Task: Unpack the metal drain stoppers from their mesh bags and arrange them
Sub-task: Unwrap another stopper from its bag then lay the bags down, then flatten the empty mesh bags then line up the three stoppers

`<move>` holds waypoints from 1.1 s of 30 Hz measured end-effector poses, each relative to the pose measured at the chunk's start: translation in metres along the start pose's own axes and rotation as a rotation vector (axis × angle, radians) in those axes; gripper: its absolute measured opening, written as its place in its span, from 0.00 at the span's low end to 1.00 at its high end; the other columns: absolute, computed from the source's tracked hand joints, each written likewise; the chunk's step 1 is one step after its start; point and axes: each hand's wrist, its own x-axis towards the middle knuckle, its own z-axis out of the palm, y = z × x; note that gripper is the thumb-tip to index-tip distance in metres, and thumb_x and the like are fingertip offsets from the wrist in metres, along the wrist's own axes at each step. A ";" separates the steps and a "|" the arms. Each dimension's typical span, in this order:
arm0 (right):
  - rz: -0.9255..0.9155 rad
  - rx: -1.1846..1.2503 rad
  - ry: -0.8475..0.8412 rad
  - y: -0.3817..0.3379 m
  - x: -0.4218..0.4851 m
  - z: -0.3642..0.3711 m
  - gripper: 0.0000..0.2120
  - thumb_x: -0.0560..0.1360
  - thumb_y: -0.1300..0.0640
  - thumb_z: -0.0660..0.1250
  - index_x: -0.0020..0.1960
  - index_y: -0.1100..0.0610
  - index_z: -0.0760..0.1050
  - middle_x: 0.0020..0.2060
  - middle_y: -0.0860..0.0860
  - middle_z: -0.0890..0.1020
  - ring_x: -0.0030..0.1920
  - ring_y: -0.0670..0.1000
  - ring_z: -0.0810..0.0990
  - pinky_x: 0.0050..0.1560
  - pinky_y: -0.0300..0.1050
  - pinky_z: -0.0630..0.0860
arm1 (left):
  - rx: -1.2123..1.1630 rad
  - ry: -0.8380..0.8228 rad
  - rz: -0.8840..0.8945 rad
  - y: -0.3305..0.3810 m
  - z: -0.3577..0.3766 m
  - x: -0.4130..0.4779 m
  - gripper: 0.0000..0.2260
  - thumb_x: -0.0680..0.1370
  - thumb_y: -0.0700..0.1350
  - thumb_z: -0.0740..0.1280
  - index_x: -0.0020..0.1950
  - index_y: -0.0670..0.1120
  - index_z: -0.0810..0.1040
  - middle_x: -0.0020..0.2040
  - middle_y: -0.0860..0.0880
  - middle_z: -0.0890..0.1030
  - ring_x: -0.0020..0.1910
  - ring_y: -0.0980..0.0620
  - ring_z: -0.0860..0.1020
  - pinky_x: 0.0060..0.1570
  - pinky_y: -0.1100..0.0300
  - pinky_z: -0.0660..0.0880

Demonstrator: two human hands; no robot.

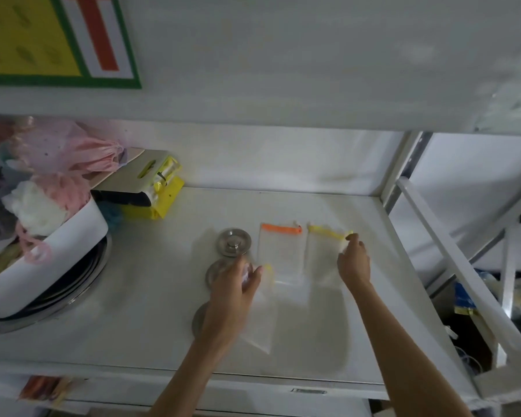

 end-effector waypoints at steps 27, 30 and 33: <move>-0.168 0.266 -0.035 -0.019 -0.167 -0.032 0.13 0.74 0.70 0.59 0.52 0.54 0.70 0.43 0.53 0.76 0.36 0.55 0.77 0.37 0.49 0.74 | 0.635 -0.159 0.176 0.024 0.027 -0.033 0.16 0.65 0.32 0.70 0.49 0.46 0.75 0.40 0.46 0.77 0.34 0.46 0.77 0.27 0.58 0.70; -0.136 0.172 -0.013 -0.001 -0.156 -0.032 0.13 0.74 0.72 0.57 0.51 0.57 0.71 0.45 0.55 0.75 0.35 0.58 0.76 0.37 0.49 0.72 | 0.858 -0.165 0.300 0.030 0.042 -0.032 0.15 0.64 0.33 0.62 0.46 0.46 0.76 0.38 0.48 0.76 0.35 0.47 0.75 0.32 0.54 0.72; -0.067 0.037 -0.020 0.024 -0.144 -0.027 0.13 0.74 0.72 0.55 0.52 0.59 0.71 0.48 0.58 0.74 0.33 0.58 0.72 0.36 0.48 0.68 | 0.919 -0.305 0.221 0.018 0.055 -0.048 0.16 0.62 0.37 0.69 0.49 0.45 0.76 0.44 0.46 0.77 0.41 0.46 0.75 0.35 0.52 0.72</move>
